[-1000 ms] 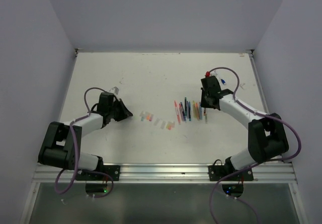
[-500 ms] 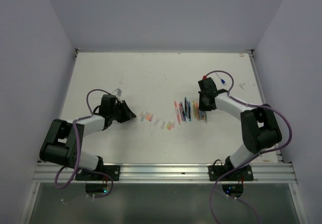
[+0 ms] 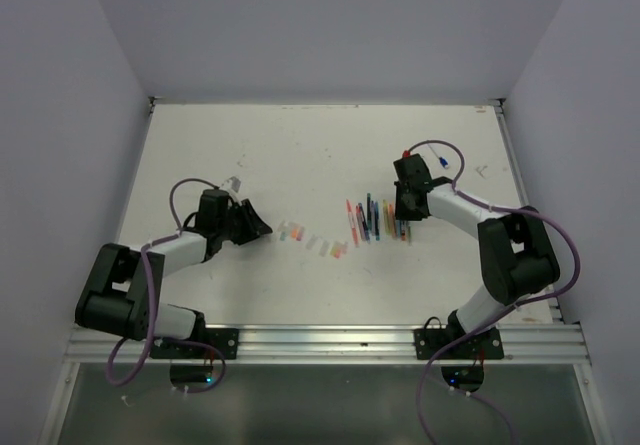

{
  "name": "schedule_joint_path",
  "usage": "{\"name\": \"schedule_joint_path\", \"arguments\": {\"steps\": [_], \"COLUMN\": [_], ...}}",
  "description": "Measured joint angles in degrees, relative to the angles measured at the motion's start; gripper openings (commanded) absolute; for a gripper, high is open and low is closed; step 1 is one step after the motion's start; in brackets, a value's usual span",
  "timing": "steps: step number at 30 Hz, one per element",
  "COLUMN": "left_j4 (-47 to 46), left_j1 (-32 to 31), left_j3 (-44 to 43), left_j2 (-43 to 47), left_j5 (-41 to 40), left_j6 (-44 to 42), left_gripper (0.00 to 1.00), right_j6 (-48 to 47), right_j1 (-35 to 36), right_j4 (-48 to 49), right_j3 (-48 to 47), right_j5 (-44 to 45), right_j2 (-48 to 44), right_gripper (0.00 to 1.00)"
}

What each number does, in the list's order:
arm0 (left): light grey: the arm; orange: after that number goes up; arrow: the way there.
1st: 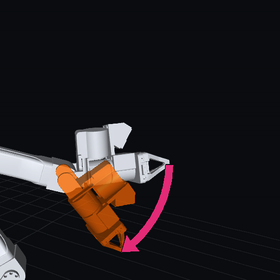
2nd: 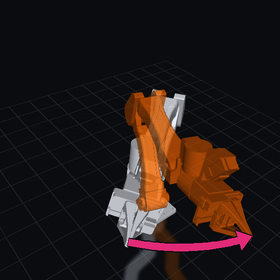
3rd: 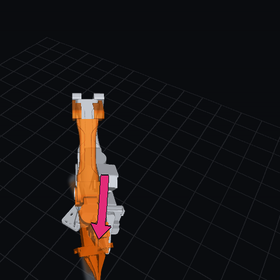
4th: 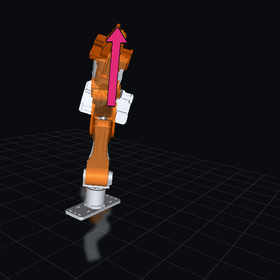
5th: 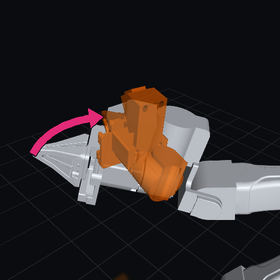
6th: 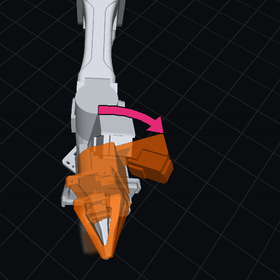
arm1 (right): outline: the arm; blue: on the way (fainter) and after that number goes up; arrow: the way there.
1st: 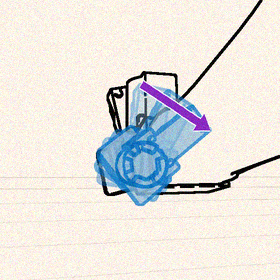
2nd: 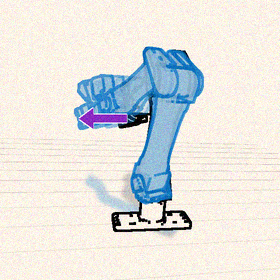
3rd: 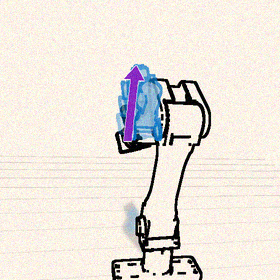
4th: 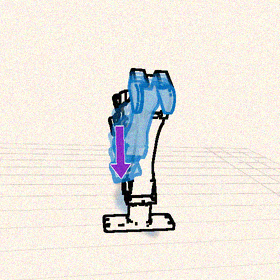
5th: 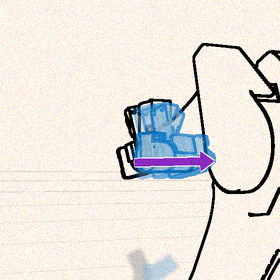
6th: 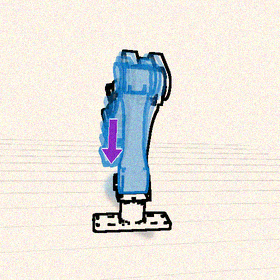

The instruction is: Open the pen caps

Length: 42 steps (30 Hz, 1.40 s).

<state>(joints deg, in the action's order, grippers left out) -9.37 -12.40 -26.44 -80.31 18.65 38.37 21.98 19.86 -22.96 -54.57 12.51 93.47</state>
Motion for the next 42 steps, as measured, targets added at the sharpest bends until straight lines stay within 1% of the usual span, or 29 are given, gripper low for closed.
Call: {"name": "schedule_joint_path", "arguments": {"steps": [4,8,11,14,15,17,18,21,23,24,27,31,42], "left_j4": [0.04,0.02,0.00,-0.20,-0.44,-0.57,-0.63,-0.96,-1.18,-1.36,-1.92,-2.97,-3.80], "left_j1": [0.00,0.00,0.00,0.00,0.00,0.00,0.00,0.00,0.00,0.00,0.00,-0.02,0.00], "left_j3": [0.22,0.72,1.03,1.51,1.86,2.45,2.75,3.69,4.35,4.59,5.22,5.77,5.77], "left_j2": [0.90,2.05,3.08,4.72,5.38,6.49,7.02,8.68,9.90,10.36,11.76,12.83,12.44], "left_j5": [0.00,0.02,0.13,0.26,0.31,0.55,0.70,1.25,1.57,1.68,2.01,2.36,2.82], "left_j6": [0.00,0.02,0.04,0.09,0.13,0.20,0.20,0.42,0.59,0.59,0.98,1.01,1.01], "left_gripper": [0.39,0.40,0.41,0.43,0.44,0.45,0.46,0.52,0.57,0.58,0.60,0.61,0.61], "right_j6": [0.04,0.04,-0.02,-0.28,-0.42,-0.87,-1.22,-1.95,-2.27,-2.38,-2.75,-3.37,-5.92], "right_j1": [0.00,0.00,-0.09,-1.33,-2.25,-4.66,-5.97,-9.86,-12.35,-13.35,-15.93,-17.62,-19.41], "right_j4": [-0.46,-1.31,-2.27,-3.26,-3.52,-2.95,-2.84,-3.26,-3.61,-3.80,-4.81,-5.68,-5.49], "right_j3": [-0.42,-2.67,-5.27,-10.03,-12.59,-18.12,-20.61,-27.67,-31.87,-33.51,-37.20,-40.30,-44.11], "right_j5": [0.09,0.46,1.77,3.08,3.34,4.31,4.83,5.57,5.88,5.97,6.03,6.03,4.28], "right_j2": [0.00,0.00,0.00,1.11,2.43,6.23,8.20,14.40,18.56,20.33,24.37,28.11,34.03], "right_gripper": [0.28,0.29,0.35,0.44,0.53,0.63,0.70,0.78,0.82,0.84,0.86,0.86,0.84]}}
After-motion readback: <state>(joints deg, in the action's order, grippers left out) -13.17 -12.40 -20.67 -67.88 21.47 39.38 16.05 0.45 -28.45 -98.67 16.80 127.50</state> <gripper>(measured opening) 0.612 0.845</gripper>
